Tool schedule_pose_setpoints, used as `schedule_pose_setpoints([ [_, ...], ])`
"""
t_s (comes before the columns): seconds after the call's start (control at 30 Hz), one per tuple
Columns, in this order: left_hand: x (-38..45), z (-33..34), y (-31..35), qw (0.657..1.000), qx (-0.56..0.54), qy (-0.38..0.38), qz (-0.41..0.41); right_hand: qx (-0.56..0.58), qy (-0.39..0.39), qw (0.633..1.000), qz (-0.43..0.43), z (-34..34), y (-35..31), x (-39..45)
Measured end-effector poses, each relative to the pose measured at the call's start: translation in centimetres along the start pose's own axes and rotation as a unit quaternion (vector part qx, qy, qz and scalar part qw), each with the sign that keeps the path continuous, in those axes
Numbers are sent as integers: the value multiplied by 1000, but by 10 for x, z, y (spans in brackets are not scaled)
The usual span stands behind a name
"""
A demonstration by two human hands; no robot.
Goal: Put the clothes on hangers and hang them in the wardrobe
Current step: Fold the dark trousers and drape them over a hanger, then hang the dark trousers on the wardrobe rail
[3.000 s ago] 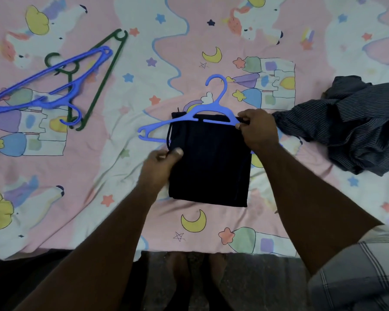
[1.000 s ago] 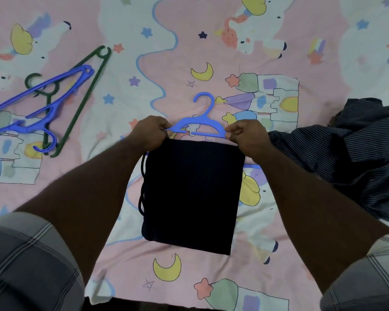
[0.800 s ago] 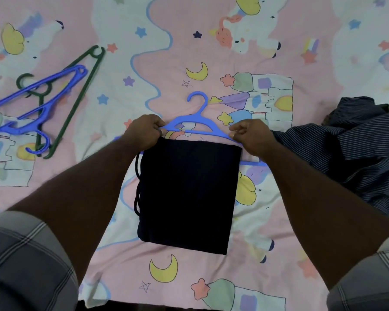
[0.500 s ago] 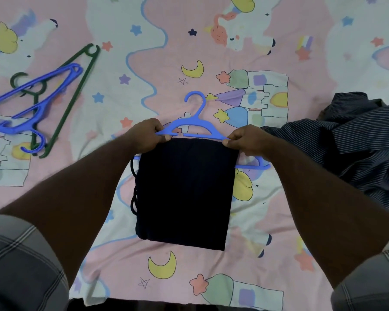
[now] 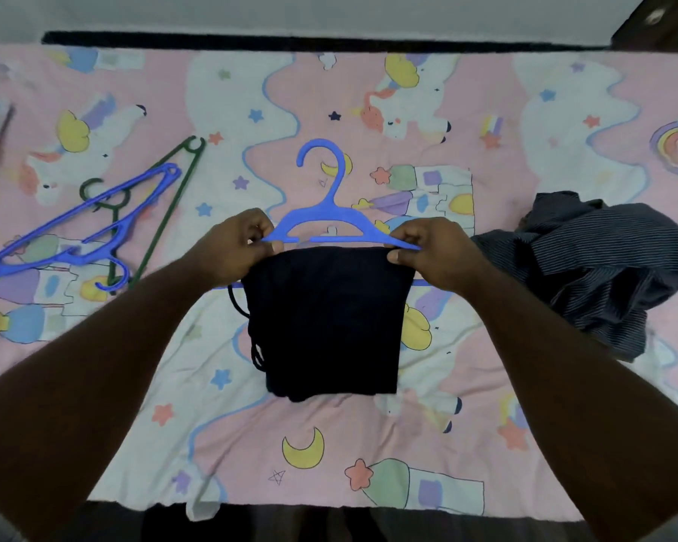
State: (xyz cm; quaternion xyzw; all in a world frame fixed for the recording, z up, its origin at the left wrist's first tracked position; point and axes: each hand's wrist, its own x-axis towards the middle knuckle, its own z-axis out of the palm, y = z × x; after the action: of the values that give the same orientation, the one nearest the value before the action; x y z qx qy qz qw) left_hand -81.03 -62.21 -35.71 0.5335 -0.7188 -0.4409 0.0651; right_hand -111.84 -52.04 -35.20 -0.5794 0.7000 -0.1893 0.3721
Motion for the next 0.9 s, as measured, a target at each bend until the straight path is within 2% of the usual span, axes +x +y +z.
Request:
schedule_pose_setpoints([
  [0.17, -53, -43, 37, 997, -30, 57, 31, -17, 57, 998, -31, -33, -63, -43],
  [0.3, -94, -78, 73, 993, -13, 96, 66, -11, 101, 994, -48, -58, -112, -75],
  [0.47, -139, -119, 121, 978, 1, 178, 111, 0, 130, 989, -72, -100, -168, -106],
  [0.63, -174, -149, 151, 964, -14, 218, 149, 1, 159, 983, -87, -128, -212, -128],
  [0.9, -221, -183, 166, 959, -36, 249, 133, -5, 170, 979, -115, -140, -260, -159],
])
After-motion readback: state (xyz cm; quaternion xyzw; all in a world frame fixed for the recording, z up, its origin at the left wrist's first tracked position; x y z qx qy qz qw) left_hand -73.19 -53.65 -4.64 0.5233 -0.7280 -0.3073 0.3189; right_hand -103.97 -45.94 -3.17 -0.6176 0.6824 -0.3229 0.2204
